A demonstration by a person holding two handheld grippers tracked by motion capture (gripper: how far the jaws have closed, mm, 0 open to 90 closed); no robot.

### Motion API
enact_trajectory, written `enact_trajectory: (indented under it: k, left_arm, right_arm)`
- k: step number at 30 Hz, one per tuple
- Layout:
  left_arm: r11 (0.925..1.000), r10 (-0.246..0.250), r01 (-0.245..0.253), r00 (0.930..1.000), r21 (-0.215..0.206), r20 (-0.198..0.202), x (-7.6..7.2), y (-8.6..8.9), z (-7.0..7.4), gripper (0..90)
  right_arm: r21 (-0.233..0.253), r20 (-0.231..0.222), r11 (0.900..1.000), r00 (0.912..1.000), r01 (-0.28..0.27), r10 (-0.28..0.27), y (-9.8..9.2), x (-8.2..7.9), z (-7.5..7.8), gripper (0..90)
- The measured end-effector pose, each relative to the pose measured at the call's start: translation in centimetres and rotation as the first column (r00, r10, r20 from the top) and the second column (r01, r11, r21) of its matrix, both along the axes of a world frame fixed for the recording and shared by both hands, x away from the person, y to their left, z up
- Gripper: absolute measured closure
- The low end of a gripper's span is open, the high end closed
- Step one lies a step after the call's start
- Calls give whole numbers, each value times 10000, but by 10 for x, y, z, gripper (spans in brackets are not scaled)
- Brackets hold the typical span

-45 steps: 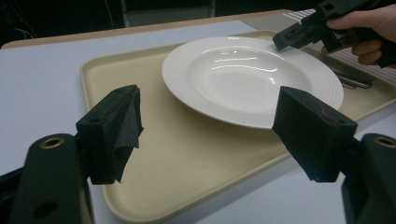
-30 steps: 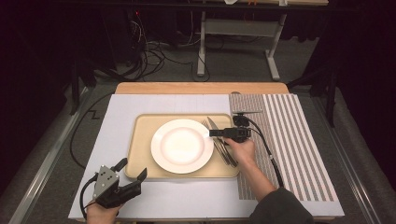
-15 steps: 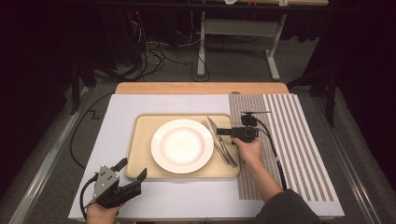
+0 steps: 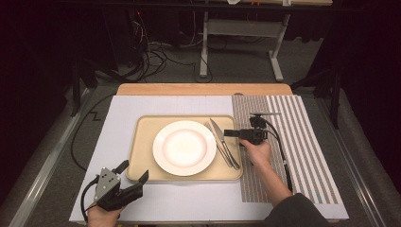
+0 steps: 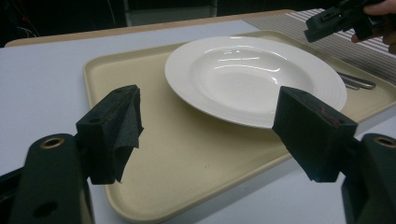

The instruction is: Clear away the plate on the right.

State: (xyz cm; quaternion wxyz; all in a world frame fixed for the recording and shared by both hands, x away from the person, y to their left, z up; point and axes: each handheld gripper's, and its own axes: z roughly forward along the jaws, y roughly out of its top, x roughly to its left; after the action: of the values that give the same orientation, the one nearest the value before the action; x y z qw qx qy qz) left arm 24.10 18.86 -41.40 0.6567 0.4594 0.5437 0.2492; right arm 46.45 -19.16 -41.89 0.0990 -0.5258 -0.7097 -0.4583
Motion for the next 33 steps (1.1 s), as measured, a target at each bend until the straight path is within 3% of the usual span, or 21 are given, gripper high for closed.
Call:
enact_trajectory:
  k: [33]
  left_arm:
    - [10000,22,-22,10000,25,-15,0,0,0,245]
  right_arm:
    - [239,174,9990,9991,388,-392,-35,-7,2,581]
